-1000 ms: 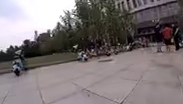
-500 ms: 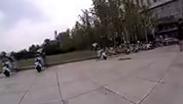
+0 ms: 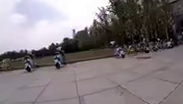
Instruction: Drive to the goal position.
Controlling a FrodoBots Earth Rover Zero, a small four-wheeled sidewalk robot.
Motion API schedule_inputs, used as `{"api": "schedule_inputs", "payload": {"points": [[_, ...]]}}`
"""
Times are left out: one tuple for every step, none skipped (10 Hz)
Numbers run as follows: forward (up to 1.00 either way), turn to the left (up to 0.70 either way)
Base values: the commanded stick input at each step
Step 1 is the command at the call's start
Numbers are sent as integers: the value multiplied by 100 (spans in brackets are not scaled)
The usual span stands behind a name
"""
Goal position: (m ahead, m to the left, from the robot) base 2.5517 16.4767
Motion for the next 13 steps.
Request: {"api": "schedule_inputs", "payload": {"points": [[0,70],[0,70],[0,70],[0,70],[0,70],[0,70],[0,70],[0,70],[0,70],[0,70],[0,70],[0,70],[0,70]]}}
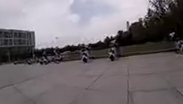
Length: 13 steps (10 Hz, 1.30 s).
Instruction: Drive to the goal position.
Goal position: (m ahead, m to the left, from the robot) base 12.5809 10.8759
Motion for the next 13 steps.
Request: {"api": "schedule_inputs", "payload": {"points": [[0,70],[0,70],[0,70],[0,70],[0,70],[0,70],[0,70],[0,34],[0,0],[0,0],[0,0],[0,0],[0,0]]}}
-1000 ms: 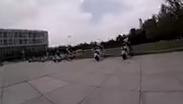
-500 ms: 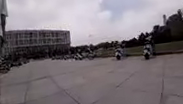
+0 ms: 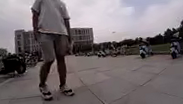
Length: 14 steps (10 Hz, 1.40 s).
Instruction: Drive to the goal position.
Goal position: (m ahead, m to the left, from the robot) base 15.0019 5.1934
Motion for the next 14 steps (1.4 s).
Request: {"api": "schedule_inputs", "payload": {"points": [[0,0],[0,0],[0,0],[0,0],[26,0],[63,0],[70,0],[70,0],[70,0],[70,0],[70,0],[70,0],[70,0],[70,0]]}}
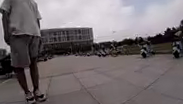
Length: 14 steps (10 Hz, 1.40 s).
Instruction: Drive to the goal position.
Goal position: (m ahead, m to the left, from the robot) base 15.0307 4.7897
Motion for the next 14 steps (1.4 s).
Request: {"api": "schedule_inputs", "payload": {"points": [[70,0],[70,0],[70,0],[70,0],[70,0],[70,0],[70,0],[70,0],[70,0],[70,0],[70,0],[70,0],[70,0],[70,0]]}}
